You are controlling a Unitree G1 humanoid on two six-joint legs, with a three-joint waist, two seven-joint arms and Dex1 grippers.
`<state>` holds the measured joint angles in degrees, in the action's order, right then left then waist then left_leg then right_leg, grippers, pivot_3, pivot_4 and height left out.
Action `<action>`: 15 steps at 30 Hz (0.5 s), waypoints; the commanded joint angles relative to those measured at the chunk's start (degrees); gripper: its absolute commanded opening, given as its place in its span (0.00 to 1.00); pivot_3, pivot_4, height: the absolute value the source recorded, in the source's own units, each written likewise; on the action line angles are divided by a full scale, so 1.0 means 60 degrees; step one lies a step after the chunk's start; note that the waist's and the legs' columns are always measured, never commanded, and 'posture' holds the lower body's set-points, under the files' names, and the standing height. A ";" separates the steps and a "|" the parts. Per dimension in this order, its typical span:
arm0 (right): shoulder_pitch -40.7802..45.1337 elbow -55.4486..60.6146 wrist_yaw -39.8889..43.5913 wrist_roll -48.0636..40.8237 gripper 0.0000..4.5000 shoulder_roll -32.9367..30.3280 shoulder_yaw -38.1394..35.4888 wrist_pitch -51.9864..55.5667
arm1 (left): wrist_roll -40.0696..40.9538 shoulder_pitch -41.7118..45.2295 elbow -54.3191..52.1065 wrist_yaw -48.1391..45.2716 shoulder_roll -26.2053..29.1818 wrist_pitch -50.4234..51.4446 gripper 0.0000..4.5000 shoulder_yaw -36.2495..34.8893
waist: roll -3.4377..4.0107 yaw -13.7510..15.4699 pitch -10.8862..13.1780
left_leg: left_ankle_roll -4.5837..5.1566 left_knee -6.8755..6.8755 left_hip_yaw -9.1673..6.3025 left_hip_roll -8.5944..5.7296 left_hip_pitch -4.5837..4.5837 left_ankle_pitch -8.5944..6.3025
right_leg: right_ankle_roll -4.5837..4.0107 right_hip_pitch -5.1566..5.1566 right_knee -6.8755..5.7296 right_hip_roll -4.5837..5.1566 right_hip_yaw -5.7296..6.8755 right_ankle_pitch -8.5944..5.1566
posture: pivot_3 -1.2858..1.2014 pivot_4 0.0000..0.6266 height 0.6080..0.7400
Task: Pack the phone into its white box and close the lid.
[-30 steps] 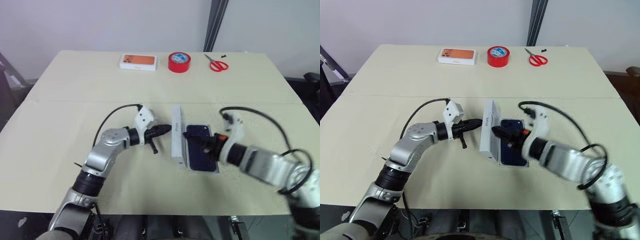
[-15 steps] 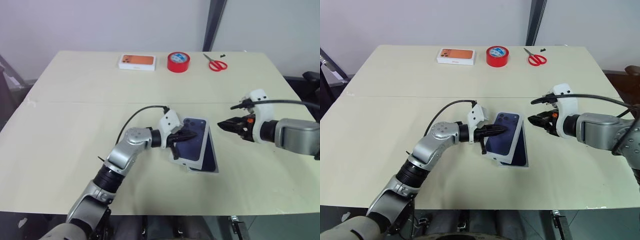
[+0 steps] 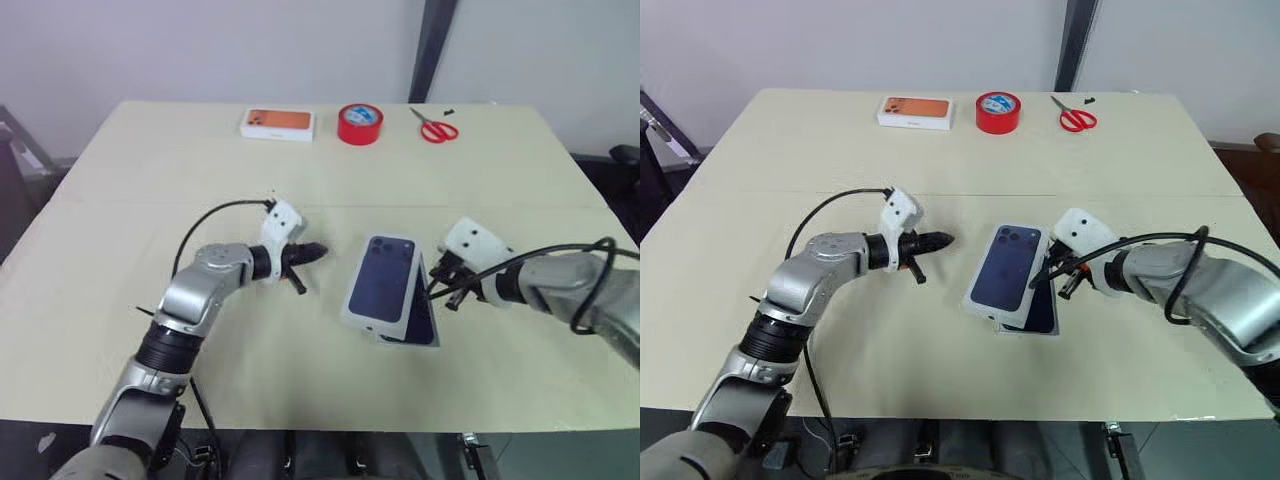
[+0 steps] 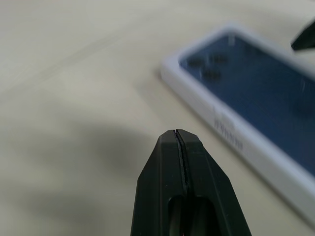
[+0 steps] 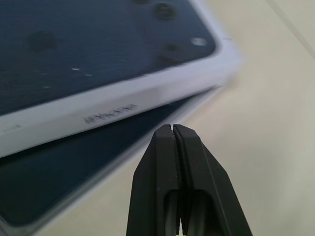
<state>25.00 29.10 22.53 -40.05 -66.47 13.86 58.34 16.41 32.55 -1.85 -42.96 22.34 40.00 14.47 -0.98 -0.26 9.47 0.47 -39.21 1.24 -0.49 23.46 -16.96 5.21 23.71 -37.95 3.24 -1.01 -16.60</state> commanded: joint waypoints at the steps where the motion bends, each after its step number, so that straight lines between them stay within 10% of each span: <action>1: 0.0269 0.0439 0.0301 0.0604 0.01 0.0304 0.0096 0.0123 | -0.0174 0.0317 -0.0118 -0.0351 -0.0133 0.0330 0.00 0.0735 | 0.0000 0.0034 0.0000 | 0.0000 0.0000 0.0001 -0.0005 0.0003 0.0000 | 0.0000 0.0002 0.0000 0.0005 -0.0002 0.0000 | 0.52 0.24 0.88; 15: -0.0078 0.0794 0.1390 0.1736 0.01 0.0589 -0.0350 0.0512 | 0.0271 0.0675 -0.0505 -0.1398 -0.0801 0.0760 0.00 0.1241 | 0.0001 0.0120 0.0000 | -0.0002 0.0001 0.0001 -0.0005 0.0006 0.0000 | -0.0001 0.0008 0.0000 0.0012 -0.0002 0.0000 | 0.52 0.24 0.88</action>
<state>24.85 31.47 29.42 -29.82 -62.42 13.56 62.01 16.04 34.79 -1.50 -50.17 18.46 44.63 21.85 -0.98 0.46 9.47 0.46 -39.20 1.25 -0.52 23.50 -16.96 5.21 23.76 -37.95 3.31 -1.02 -16.60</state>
